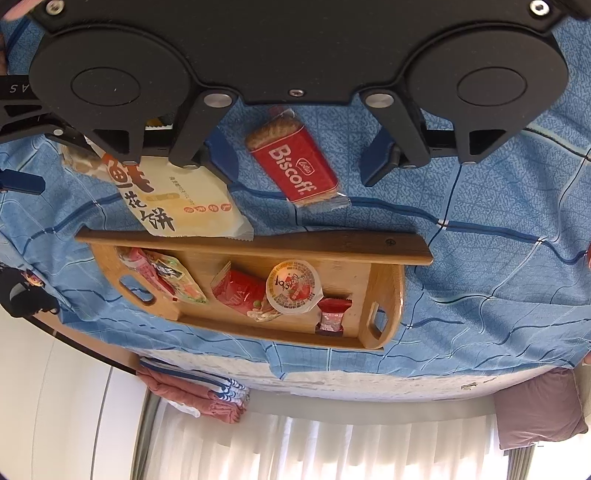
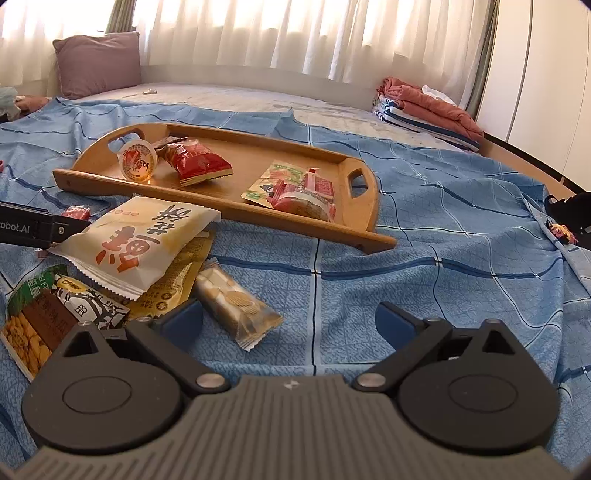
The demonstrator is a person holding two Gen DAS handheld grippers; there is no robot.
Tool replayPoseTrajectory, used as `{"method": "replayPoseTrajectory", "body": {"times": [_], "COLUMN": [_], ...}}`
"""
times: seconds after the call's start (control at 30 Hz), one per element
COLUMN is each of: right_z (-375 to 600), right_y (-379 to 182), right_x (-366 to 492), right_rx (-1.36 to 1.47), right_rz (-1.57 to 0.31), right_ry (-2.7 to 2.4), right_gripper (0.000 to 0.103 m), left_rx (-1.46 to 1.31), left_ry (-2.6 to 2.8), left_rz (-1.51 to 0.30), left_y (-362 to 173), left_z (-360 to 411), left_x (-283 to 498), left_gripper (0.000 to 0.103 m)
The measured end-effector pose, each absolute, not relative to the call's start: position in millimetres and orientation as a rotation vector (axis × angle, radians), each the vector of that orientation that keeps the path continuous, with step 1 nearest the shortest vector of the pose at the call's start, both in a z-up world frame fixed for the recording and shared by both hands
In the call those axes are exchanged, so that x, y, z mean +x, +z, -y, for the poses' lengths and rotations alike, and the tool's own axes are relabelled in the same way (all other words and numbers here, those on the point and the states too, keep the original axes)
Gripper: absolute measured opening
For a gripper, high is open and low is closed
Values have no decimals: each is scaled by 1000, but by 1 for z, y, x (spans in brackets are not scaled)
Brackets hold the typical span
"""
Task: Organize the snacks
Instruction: 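Move both tools back to the snacks beside the tray, then grasp the red Biscoff pack with the left gripper while the right grasps the wrapped cookie pastry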
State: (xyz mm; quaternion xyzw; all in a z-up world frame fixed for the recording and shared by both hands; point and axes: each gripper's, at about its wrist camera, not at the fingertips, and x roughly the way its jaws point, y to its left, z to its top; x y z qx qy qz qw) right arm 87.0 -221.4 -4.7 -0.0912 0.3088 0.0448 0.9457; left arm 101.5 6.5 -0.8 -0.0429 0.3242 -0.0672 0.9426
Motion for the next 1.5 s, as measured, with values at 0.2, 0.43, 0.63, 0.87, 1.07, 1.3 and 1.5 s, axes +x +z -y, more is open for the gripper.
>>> {"method": "replayPoseTrajectory", "body": {"times": [0.2,0.43,0.63,0.87,1.07,1.3,1.5], "right_z": [213,208,216,224,251,275,240], "right_y": [-6,-7,-6,-5,-3,3,10], "right_x": [98,101,101,93,89,88,88], "right_rx": [-193,-189,-102,-94,-91,13,-8], "right_rz": [-648,-663,-680,-687,-686,-687,-652], "right_ry": [118,155,191,168,28,-81,48], "right_gripper": [103,101,93,93,93,93,93], "left_rx": [-76,-42,-24,-3,15,-40,-78], "left_ry": [-135,-192,-205,-184,-166,-115,-100], "left_rz": [-659,-661,-675,-673,-667,-683,-696], "left_y": [0,3,4,3,5,12,12], "left_z": [-8,-11,-21,-35,-45,-55,-53], "left_x": [103,90,78,67,57,49,45], "left_gripper": [42,38,39,47,66,67,64]}}
